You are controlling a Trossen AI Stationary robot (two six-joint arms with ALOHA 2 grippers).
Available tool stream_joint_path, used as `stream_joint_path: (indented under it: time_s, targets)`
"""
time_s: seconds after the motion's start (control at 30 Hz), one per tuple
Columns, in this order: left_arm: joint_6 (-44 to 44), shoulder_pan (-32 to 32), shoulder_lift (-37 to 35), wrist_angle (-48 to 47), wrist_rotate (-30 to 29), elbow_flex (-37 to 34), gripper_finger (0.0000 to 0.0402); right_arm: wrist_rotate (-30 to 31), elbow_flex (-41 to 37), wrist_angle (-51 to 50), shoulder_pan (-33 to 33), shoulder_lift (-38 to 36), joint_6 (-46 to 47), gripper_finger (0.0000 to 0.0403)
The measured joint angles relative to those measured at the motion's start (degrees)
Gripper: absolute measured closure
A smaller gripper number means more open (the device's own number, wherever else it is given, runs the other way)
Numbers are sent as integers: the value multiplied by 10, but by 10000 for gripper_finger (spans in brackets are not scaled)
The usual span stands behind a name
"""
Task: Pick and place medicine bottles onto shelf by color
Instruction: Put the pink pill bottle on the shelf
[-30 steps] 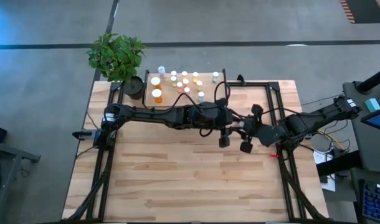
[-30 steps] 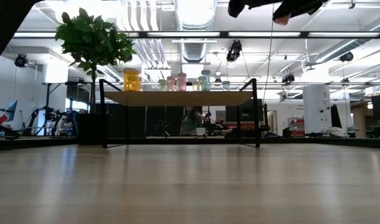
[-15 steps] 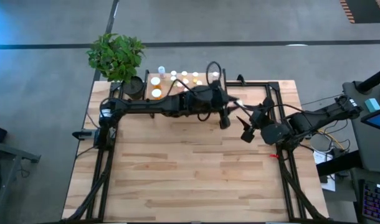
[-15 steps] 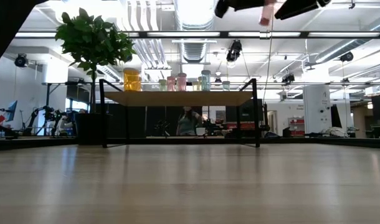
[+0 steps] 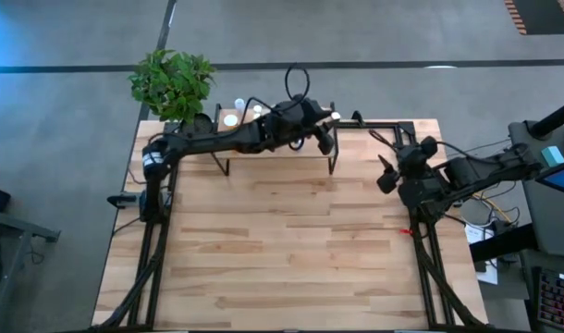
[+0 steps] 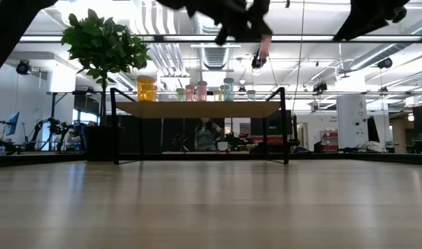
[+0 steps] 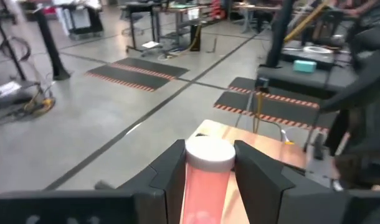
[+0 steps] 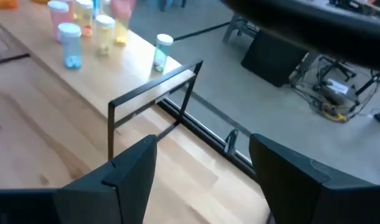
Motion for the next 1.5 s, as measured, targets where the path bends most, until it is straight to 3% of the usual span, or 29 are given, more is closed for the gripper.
stream_joint_path:
  time_s: [0.27, 0.47, 0.87, 1.13, 1.37, 1.5]
  targets:
    - [-60, 36, 2, 255, 3, -174, 295, 1, -22, 2, 0, -26, 33, 159]
    - [-64, 47, 7, 323, 4, -240, 295, 1, -28, 2, 0, -25, 31, 161]
    - [-26, 47, 10, 324, 20, -251, 295, 12, -30, 2, 0, -26, 27, 163]
    - [-26, 26, 10, 322, 13, -194, 295, 15, -30, 2, 0, -26, 27, 165]
    - [16, -30, 9, 293, -186, -163, 295, 15, -30, 2, 0, -29, 27, 165]
    - [-23, -66, 23, 313, -249, -159, 295, 15, -30, 2, 0, -33, 27, 165]
